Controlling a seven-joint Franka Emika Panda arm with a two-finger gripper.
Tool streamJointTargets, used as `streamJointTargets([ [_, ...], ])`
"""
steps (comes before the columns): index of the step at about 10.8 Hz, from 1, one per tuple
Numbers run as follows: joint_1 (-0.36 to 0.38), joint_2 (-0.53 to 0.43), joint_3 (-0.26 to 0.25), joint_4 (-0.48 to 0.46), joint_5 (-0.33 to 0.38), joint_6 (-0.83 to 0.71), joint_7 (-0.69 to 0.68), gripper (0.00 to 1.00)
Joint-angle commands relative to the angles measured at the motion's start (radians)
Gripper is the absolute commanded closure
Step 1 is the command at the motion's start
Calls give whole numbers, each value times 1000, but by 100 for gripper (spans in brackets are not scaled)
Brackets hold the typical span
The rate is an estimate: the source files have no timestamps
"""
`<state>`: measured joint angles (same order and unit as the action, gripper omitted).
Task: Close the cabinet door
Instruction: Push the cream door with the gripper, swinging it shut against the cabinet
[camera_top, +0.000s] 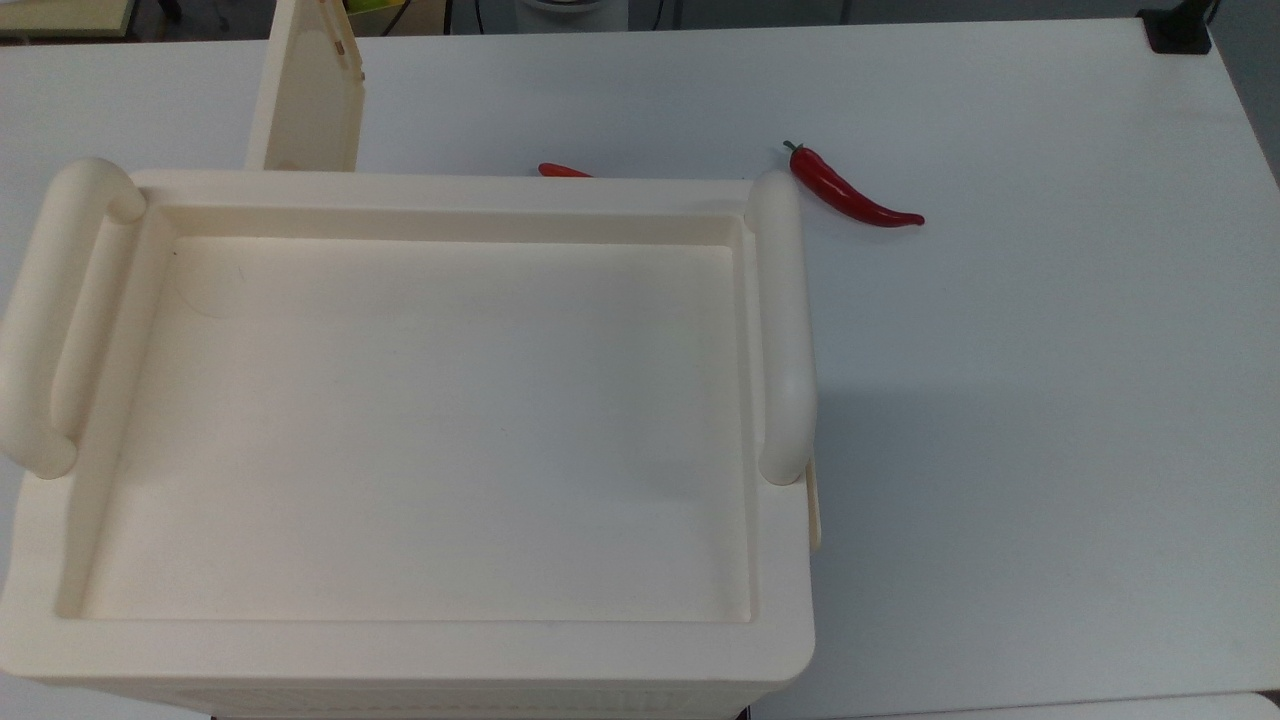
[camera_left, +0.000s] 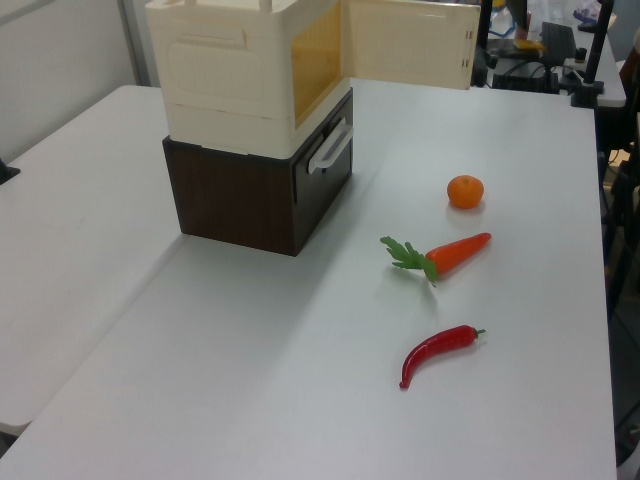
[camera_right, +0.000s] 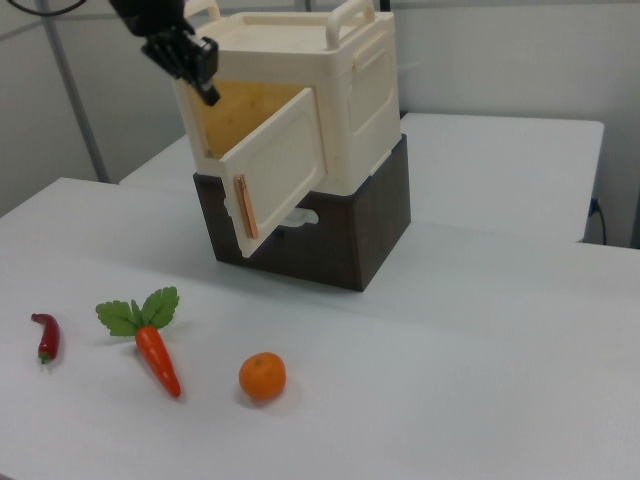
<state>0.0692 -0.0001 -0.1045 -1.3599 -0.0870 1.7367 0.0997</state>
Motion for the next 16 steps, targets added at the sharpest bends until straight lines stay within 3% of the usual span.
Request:
streamJointTargets([
  [1, 3, 15, -96, 2, 15, 99, -18, 100],
  [3, -2, 54, -147, -1, 19, 115, -23, 100],
  [7, 0, 72, -135, -62, 21, 138, -9, 100],
  [10, 27, 97, -123, -67, 117, 145, 14, 100],
  [14, 30, 139, -12, -70, 142, 311, 145, 100],
  [16, 32, 187, 8, -70, 141, 487, 228, 100],
])
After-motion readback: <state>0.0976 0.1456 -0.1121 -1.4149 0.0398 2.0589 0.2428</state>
